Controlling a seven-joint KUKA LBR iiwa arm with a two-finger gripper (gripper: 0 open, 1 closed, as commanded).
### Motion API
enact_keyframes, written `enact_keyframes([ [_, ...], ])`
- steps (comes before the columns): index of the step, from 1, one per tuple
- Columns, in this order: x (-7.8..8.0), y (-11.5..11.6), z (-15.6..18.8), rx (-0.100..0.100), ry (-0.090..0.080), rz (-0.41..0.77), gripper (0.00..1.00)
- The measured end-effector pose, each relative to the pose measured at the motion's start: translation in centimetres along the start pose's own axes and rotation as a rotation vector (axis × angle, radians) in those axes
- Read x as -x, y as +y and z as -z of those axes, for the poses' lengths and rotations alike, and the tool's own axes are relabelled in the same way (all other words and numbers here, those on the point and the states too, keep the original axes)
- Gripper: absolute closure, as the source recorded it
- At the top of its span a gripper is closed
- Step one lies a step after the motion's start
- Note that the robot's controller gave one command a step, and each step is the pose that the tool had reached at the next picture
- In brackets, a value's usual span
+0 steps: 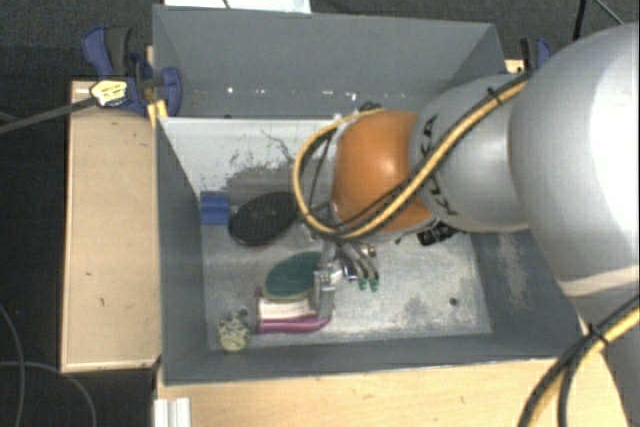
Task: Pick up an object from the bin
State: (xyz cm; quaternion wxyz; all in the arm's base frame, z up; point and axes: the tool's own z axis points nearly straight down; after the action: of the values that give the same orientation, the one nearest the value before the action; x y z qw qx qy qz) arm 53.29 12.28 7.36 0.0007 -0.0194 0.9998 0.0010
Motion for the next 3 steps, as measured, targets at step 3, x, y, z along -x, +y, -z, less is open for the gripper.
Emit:
enact_keyframes([
  [3, 0.6, 0.0, 13.4, 0.0, -0.01, -0.005, 1.0],
])
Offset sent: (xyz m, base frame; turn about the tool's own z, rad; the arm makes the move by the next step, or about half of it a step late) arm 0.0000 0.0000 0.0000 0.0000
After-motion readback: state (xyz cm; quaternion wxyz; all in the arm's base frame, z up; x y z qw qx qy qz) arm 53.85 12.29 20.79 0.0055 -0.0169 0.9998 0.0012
